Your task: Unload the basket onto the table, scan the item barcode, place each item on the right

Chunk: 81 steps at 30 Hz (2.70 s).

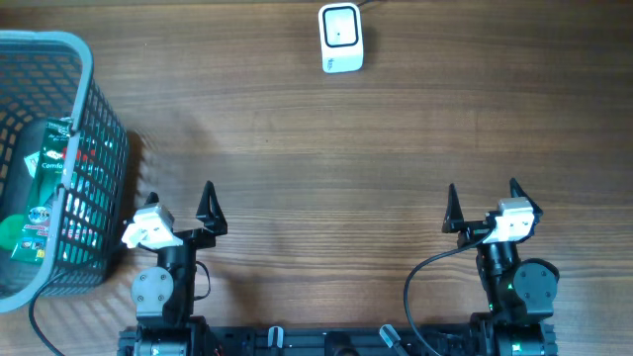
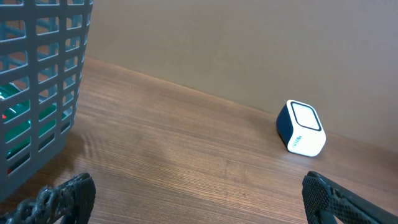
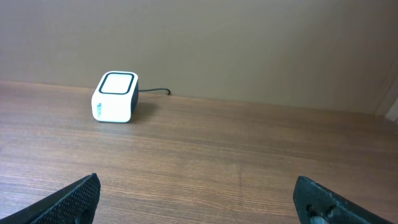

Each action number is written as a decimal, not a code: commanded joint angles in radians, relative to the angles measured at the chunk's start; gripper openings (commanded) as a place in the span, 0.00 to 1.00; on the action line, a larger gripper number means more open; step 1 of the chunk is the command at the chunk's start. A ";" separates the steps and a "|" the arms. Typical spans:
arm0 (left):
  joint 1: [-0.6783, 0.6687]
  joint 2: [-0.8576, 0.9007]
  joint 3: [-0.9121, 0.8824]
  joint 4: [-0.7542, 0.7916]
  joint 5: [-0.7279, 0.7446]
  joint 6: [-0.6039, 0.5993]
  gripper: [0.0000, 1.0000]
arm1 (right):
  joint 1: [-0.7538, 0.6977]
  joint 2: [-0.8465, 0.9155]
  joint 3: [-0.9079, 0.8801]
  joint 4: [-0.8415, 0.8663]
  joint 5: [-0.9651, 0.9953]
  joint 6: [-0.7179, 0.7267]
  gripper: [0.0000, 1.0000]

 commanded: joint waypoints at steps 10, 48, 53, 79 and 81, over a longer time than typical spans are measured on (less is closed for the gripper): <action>-0.003 -0.009 -0.005 0.000 0.011 0.021 1.00 | 0.000 -0.004 0.000 0.005 -0.009 -0.009 1.00; -0.003 -0.009 -0.005 0.000 0.011 0.021 1.00 | 0.000 -0.004 0.000 0.005 -0.009 -0.009 1.00; -0.003 -0.009 -0.005 0.000 0.011 0.021 1.00 | 0.000 -0.004 0.000 0.005 -0.009 -0.009 1.00; -0.003 0.824 1.242 -0.791 0.218 0.150 1.00 | 0.000 -0.004 0.000 0.005 -0.009 -0.009 1.00; -0.003 0.953 1.532 -0.990 0.175 0.250 1.00 | 0.000 -0.004 0.000 0.005 -0.009 -0.009 1.00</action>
